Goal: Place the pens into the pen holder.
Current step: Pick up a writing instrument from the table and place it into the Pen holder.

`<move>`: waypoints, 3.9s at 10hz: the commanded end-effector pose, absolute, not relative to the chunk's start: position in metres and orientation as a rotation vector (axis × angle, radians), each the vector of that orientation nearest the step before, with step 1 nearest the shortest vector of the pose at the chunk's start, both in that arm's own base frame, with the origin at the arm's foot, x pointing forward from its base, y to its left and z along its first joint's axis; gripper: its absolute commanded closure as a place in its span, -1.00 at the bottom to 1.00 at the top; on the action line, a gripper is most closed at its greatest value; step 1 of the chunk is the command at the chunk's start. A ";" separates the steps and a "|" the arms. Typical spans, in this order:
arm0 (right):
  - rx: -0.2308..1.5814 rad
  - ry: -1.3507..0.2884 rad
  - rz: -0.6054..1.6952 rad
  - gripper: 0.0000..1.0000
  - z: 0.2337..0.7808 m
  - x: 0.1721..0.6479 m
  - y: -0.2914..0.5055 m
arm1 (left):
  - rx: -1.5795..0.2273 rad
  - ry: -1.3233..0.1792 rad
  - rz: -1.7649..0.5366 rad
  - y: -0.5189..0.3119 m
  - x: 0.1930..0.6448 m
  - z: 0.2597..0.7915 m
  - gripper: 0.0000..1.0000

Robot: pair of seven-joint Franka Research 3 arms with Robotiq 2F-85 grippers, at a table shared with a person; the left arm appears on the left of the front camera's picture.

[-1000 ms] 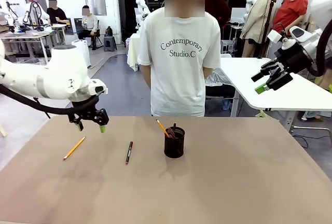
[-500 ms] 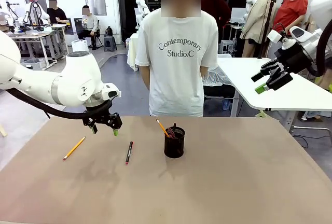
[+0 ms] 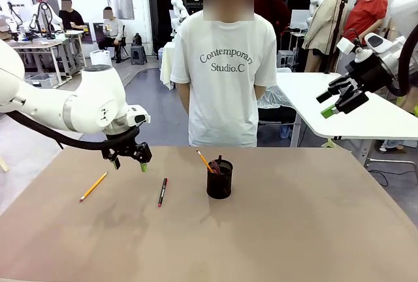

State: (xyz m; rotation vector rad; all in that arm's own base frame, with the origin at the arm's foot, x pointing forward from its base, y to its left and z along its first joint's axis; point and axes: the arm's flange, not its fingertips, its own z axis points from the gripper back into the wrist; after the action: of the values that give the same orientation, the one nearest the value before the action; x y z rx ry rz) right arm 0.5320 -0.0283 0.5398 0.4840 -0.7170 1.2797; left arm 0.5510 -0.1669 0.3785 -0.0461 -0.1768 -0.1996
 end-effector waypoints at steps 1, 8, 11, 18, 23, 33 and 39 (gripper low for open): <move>0.481 -0.697 1.263 -1.00 0.542 0.529 -0.027 | 0.012 -0.139 -0.118 -0.186 0.555 0.375 -1.00; 0.481 -0.697 1.263 -1.00 0.542 0.529 -0.027 | -0.023 -0.164 -0.187 -0.240 0.574 0.347 -1.00; 0.481 -0.697 1.263 -1.00 0.542 0.529 -0.027 | -0.032 -0.122 -0.217 -0.254 0.590 0.329 -1.00; 0.481 -0.697 1.263 -1.00 0.542 0.529 -0.027 | 0.034 -0.160 -0.196 -0.257 0.607 0.309 -0.73; 0.481 -0.697 1.263 -1.00 0.542 0.529 -0.027 | 0.050 -0.143 -0.183 -0.258 0.609 0.306 1.00; 0.481 -0.697 1.263 -1.00 0.542 0.529 -0.027 | -0.185 -0.158 -0.304 -0.248 0.572 0.363 1.00; 0.481 -0.697 1.263 -1.00 0.542 0.529 -0.027 | -0.640 -0.375 -1.022 -0.204 0.502 0.441 1.00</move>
State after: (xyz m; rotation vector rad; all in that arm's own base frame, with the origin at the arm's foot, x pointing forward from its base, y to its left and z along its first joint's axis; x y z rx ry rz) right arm 0.5320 -0.0284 0.5396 0.4844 -0.7166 1.2793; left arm 0.5193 -0.2533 0.4530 -0.4654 -0.3446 -0.8267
